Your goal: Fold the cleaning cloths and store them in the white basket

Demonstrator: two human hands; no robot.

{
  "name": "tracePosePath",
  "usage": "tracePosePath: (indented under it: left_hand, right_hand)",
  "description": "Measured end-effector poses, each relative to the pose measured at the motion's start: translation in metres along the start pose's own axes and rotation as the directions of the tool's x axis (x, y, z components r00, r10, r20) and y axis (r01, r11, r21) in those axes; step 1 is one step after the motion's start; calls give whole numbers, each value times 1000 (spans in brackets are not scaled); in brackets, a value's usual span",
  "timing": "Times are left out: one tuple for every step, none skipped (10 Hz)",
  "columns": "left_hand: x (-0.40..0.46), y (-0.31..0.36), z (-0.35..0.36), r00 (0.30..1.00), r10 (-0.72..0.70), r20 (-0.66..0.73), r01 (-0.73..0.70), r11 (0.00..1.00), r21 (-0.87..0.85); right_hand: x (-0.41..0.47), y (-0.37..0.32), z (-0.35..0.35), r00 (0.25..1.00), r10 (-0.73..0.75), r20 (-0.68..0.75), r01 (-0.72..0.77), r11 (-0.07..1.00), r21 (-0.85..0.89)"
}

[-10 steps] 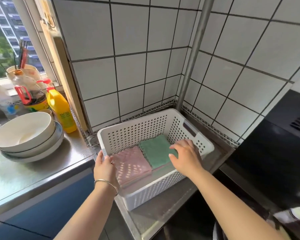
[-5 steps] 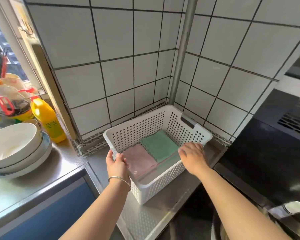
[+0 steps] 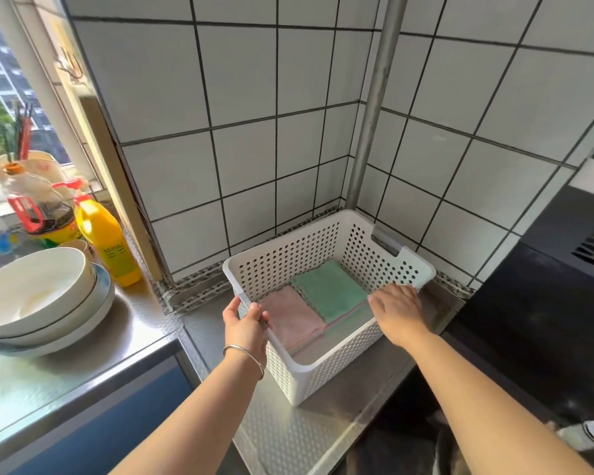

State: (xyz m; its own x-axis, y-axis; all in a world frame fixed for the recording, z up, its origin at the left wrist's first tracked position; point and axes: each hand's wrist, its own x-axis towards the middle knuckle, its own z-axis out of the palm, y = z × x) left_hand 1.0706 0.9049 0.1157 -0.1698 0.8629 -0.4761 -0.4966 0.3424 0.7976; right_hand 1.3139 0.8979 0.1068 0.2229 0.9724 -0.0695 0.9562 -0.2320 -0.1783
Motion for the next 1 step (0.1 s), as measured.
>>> tracePosePath:
  left_hand:
    - [-5, 4, -14, 997, -10, 71, 1, 992, 124]
  right_hand:
    - [-13, -6, -6, 995, 46, -84, -22, 965, 263]
